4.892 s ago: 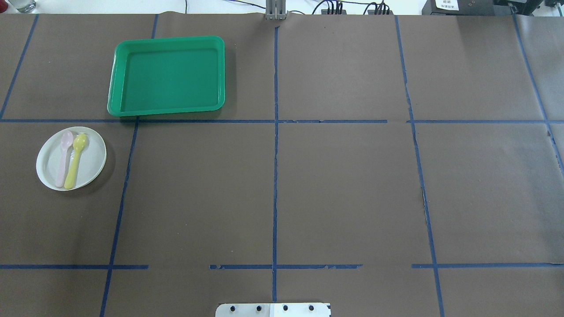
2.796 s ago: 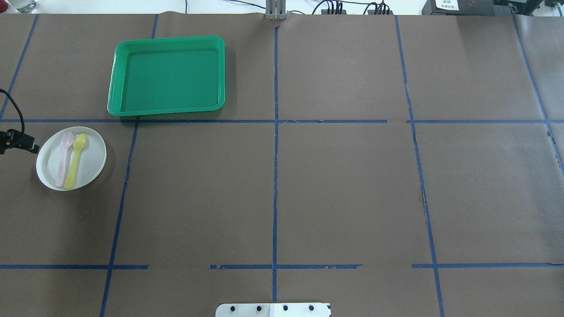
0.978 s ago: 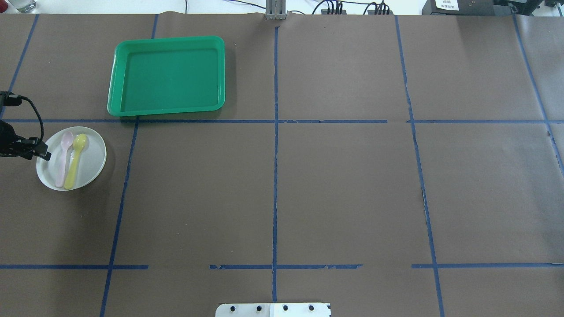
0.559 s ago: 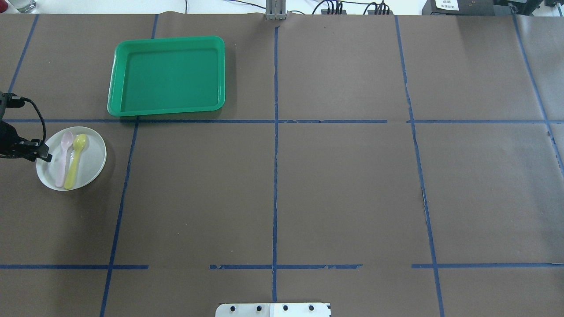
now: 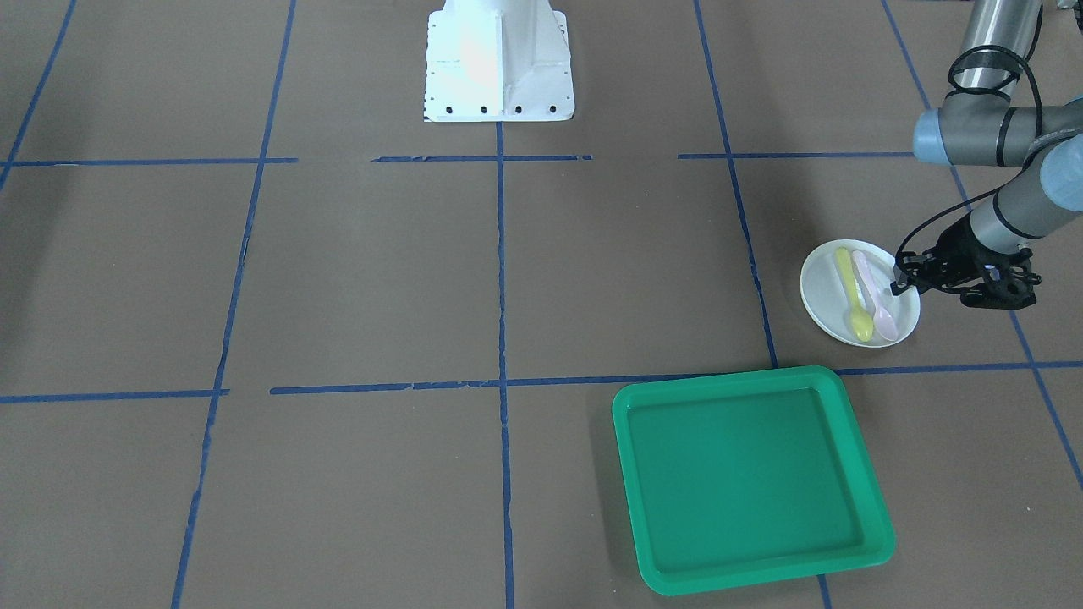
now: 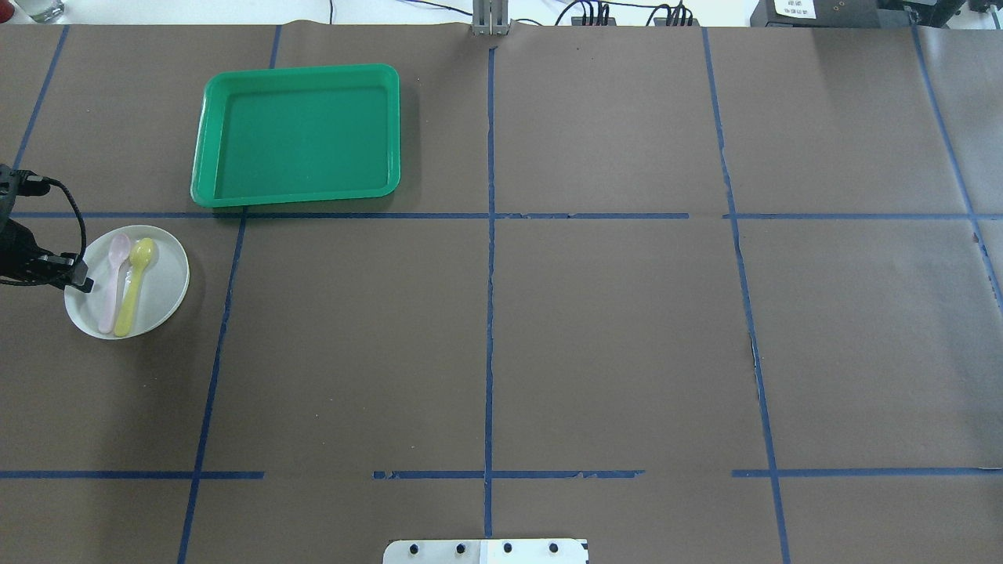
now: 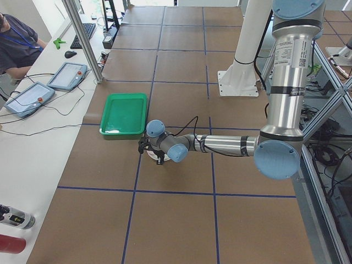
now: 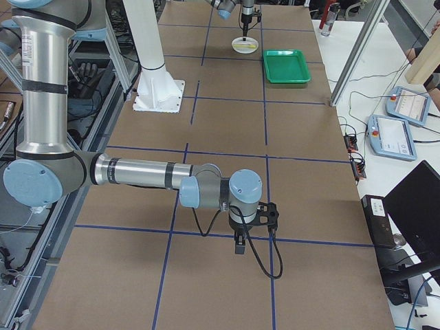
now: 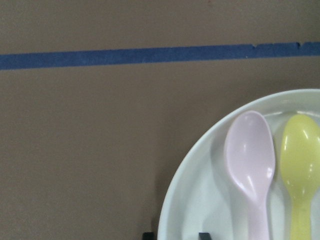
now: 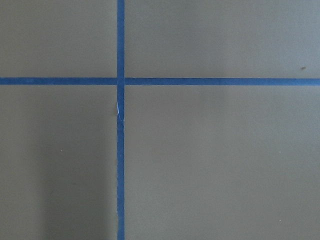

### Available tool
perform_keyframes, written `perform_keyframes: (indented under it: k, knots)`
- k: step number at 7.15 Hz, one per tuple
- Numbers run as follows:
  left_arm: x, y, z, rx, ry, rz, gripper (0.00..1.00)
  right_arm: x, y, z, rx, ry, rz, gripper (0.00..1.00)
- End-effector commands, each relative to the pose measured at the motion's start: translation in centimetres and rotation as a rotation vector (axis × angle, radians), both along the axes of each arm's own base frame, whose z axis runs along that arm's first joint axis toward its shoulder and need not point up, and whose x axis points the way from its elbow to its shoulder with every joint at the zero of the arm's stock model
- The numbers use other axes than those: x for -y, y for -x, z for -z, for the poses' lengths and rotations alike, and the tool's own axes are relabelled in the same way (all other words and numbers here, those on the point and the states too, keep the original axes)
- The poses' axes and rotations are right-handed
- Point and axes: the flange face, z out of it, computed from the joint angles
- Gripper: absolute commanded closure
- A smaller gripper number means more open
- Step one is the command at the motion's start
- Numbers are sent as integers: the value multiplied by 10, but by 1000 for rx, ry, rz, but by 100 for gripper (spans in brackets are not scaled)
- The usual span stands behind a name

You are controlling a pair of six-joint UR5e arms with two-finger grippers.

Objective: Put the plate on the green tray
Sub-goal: 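Close the left gripper on the plate rim and lift it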

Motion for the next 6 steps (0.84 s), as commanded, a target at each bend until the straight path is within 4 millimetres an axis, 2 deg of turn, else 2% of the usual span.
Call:
perform_keyframes:
  k: [1,2,4,5,6]
  knots:
    - [-6,5,-5,4,-47,-55,100,0,0,0,1,1,0,0]
    - [-6,13,-3,-29,-72,-102,100,0,0,0,1,1,0,0]
    - [5,67,12,-159,-8,-57,100,0,0,0,1,1,0,0]
    - [4,67,25,-189,16,-70,100,0,0,0,1,-1,0,0]
    - [7,80,40,-204,60,-53,100,0,0,0,1,0,1,0]
